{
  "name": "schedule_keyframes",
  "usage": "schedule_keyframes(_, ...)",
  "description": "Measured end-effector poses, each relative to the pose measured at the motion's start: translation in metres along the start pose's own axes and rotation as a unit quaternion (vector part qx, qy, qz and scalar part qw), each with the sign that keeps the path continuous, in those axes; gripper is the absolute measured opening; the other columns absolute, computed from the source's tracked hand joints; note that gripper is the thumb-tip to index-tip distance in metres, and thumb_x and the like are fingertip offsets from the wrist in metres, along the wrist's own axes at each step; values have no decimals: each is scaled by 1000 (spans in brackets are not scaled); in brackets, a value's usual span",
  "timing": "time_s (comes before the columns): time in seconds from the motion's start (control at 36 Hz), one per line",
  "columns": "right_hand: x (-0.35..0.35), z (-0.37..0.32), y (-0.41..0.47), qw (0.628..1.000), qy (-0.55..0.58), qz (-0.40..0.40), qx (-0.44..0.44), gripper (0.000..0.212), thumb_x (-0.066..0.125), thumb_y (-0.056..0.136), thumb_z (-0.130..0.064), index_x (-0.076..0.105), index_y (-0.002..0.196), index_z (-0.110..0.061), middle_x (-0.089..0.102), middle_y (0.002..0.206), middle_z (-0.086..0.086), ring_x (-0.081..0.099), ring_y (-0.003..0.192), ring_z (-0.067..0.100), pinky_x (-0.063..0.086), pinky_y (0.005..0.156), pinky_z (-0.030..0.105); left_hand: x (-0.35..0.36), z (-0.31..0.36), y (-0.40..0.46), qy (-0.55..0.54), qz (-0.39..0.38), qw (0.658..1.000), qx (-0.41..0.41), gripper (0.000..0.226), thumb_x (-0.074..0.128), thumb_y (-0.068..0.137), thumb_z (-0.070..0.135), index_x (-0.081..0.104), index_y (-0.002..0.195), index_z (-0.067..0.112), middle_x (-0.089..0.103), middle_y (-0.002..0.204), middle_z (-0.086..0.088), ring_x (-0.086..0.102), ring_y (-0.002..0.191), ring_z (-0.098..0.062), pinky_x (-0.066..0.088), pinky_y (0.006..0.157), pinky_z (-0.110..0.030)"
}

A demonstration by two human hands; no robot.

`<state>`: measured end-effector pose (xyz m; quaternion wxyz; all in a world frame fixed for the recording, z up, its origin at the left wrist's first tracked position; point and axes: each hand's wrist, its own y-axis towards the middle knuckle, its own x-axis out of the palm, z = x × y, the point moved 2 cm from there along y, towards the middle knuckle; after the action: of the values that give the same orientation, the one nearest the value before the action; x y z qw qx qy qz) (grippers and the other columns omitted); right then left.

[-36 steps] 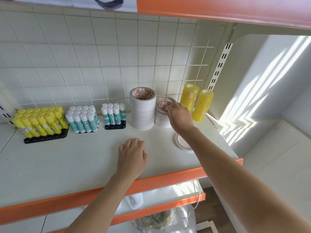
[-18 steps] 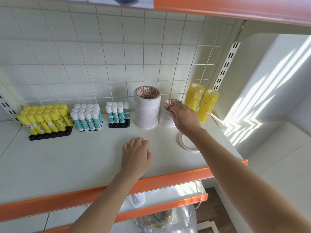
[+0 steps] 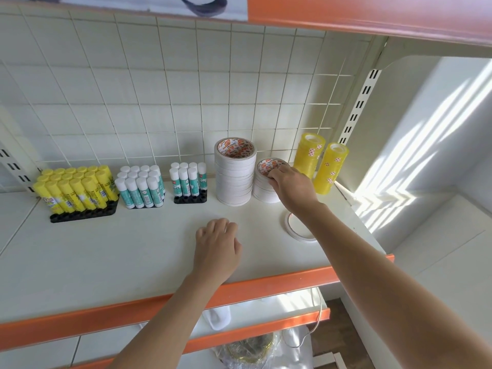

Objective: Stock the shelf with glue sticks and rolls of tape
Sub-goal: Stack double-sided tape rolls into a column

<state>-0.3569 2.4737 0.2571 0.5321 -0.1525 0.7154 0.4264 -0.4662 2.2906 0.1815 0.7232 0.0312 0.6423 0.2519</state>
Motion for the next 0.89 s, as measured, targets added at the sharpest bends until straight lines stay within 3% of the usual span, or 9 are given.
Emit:
schedule_keyframes(0.28, -3, -3, 4, 997, -24, -70, 31, 24, 46, 101, -26, 59, 112, -9, 60, 111, 8, 51, 107, 28, 45, 77, 38, 0, 0, -1, -6, 10, 1000, -1, 30, 33, 74, 27, 61, 80, 18, 59, 84, 2, 57, 80, -25, 43, 65, -38)
schedule_keyframes(0.42, -8, -5, -3, 999, -14, -38, 25, 26, 52, 97, -25, 59, 117, -9, 56, 122, 10, 58, 101, 34, 45, 67, 36, 0, 0, 0, -6, 14, 1000, 2, 30, 33, 74, 27, 62, 80, 18, 60, 84, 1, 58, 80, -26, 44, 64, -38)
schedule_keyframes(0.53, -13, -9, -27, 999, 9, 21, 25, 18, 60, 92, -16, 64, 105, -4, 60, 107, 15, 62, 79, 38, 36, 51, 31, 0, 0, 1, -5, 14, 1000, 3, 34, 34, 73, 27, 65, 81, 16, 61, 84, 0, 59, 79, -27, 45, 64, -38)
schedule_keyframes(0.64, -12, -11, -60, 999, 13, 27, 36, 15, 68, 88, -21, 69, 96, -9, 63, 88, 12, 64, 73, 35, 45, 52, 34, 0, 0, 1, -9, 15, 1000, 2, 35, 34, 73, 27, 66, 82, 15, 62, 84, -1, 60, 79, -27, 46, 64, -39)
schedule_keyframes(0.75, -9, -6, -89, 997, 12, -13, 69, 21, 70, 87, -31, 68, 90, -10, 63, 82, 10, 63, 74, 34, 42, 54, 32, 1, -1, 1, -5, 8, 1000, 3, 36, 33, 73, 28, 66, 83, 15, 62, 85, -2, 59, 79, -28, 45, 65, -39)
schedule_keyframes(0.89, -7, 0, -103, 990, 15, -88, 108, 29, 61, 89, -46, 63, 94, -17, 63, 97, 2, 57, 97, 23, 37, 69, 29, 2, 0, 1, -4, 2, 1000, 3, 37, 32, 74, 27, 66, 84, 14, 62, 85, -2, 59, 81, -29, 45, 67, -39)
